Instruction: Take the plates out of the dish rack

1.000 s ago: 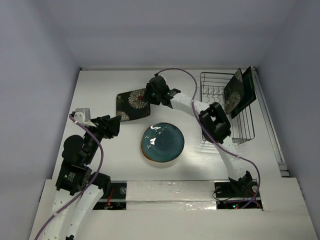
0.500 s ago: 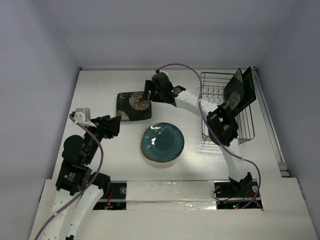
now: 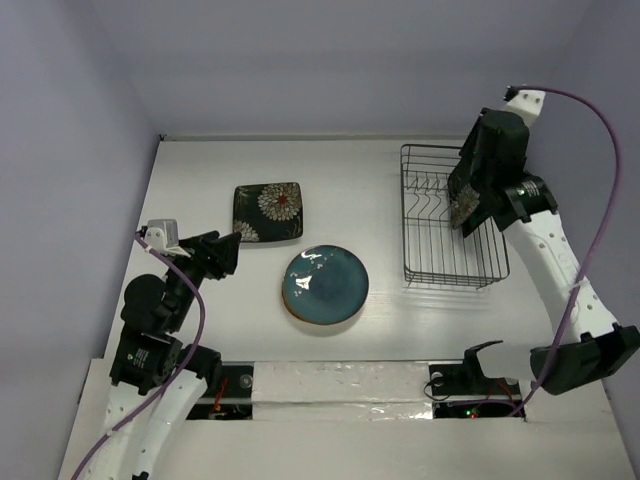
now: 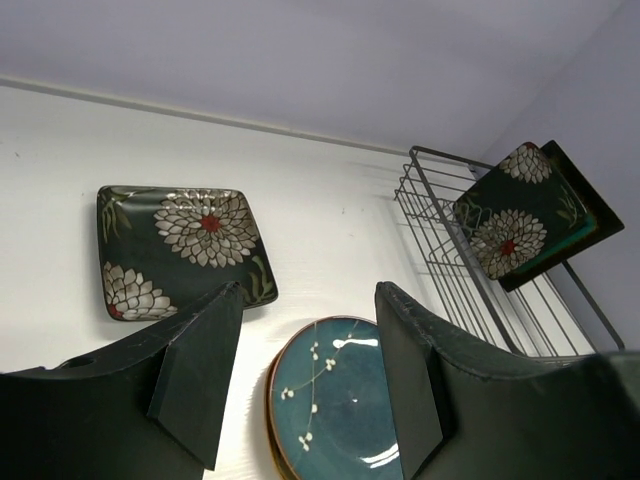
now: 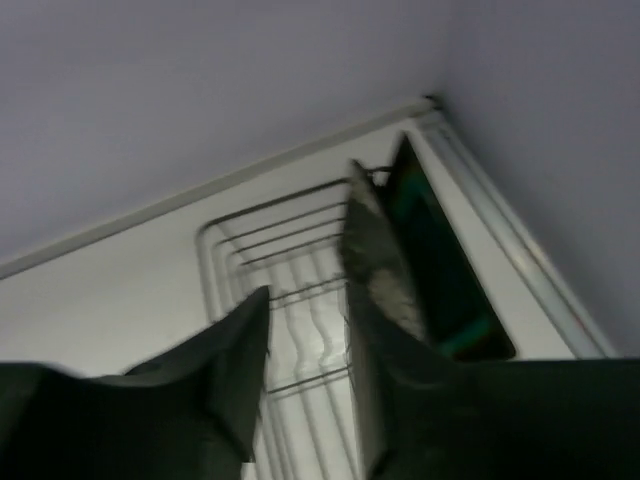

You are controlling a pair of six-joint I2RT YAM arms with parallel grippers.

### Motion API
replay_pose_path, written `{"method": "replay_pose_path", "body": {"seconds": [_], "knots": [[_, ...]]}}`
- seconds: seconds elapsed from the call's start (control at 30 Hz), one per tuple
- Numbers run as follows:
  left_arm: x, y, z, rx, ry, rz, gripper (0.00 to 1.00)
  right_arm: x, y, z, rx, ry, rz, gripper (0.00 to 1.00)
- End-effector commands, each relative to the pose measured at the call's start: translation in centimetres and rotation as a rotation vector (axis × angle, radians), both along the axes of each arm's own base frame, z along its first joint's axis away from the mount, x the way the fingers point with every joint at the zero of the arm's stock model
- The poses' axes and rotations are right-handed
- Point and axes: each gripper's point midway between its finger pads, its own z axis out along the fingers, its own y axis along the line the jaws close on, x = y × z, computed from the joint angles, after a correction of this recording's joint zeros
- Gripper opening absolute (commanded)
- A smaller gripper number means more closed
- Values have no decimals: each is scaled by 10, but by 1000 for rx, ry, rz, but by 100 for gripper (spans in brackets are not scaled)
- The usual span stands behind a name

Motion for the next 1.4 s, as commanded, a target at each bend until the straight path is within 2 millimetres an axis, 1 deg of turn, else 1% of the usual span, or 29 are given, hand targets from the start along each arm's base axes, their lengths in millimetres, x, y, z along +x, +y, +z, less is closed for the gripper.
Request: {"method": "replay_pose_path", "body": {"seconds": [0.0, 0.03, 0.07, 0.1, 0.17, 0.2, 0.23, 0.27, 0.3, 0.33, 0.43, 0.47, 0.53, 0.57, 0.63, 0.67, 0.73, 0.77, 0.97, 1.0, 1.03, 1.07, 1.1, 1.17, 1.23, 1.27, 1.33, 1.37], "knots": [[0, -1, 10, -6, -46, -7, 52, -10, -55, -60, -205, 271, -144, 52], [1, -1, 10, -7, -46, -7, 52, -12, -63, -66, -227, 311, -159, 57], [1, -1, 10, -7, -44, -7, 52, -7, -69, -70, -233, 332, -174, 61], [1, -1, 9, -6, -41, -7, 51, -3, -75, -73, -222, 343, -171, 62], [2, -1, 9, -5, -38, -7, 49, 7, -73, -76, -210, 348, -143, 62], [2, -1, 9, -3, -39, -7, 48, 13, -76, -85, -216, 372, -154, 61], [2, -1, 9, -3, -39, -7, 47, 15, -81, -89, -226, 391, -168, 61], [1, -3, 9, -3, -39, -16, 44, 18, -82, -93, -232, 406, -170, 61], [1, -4, 8, -2, -36, -18, 42, 25, -87, -98, -233, 426, -180, 61], [1, -4, 8, -3, -37, -18, 41, 27, -90, -101, -235, 439, -185, 60], [1, -3, 8, -3, -37, -14, 41, 34, -108, -113, -241, 483, -244, 59], [1, -3, 8, -3, -36, -13, 41, 34, -116, -115, -243, 490, -265, 56], [1, -3, 8, -3, -37, -13, 41, 42, -114, -124, -247, 508, -246, 53], [1, -3, 8, -3, -37, -13, 41, 43, -118, -127, -249, 514, -251, 51], [2, -3, 8, -3, -37, -11, 42, 47, -117, -133, -256, 539, -243, 48], [1, -2, 8, -3, -37, -10, 42, 52, -117, -136, -259, 546, -241, 41], [1, -2, 9, -4, -39, -8, 42, 54, -117, -139, -269, 562, -238, 35], [1, -2, 9, -4, -40, -7, 42, 55, -118, -137, -271, 559, -244, 30], [2, -2, 8, -2, -36, -7, 43, 56, -115, -134, -275, 552, -211, 13], [2, -2, 8, -2, -36, -5, 43, 56, -115, -136, -276, 554, -209, 15], [2, -2, 9, -4, -37, -5, 43, 57, -114, -137, -279, 557, -204, 18], [2, -1, 8, -2, -36, -4, 43, 58, -114, -141, -279, 570, -200, 28], [2, -1, 8, -2, -36, -4, 43, 58, -114, -141, -279, 570, -200, 32], [2, -1, 8, -3, -36, -2, 43, 59, -113, -148, -279, 585, -193, 34], [3, -1, 8, -3, -34, -2, 43, 60, -112, -151, -277, 588, -188, 34], [3, -1, 8, -3, -34, -2, 43, 60, -112, -151, -277, 588, -188, 32], [3, -2, 8, -2, -31, -4, 43, 59, -113, -146, -280, 579, -192, 23], [3, -2, 7, 0, -32, -4, 43, 58, -114, -139, -281, 563, -199, 17]]}}
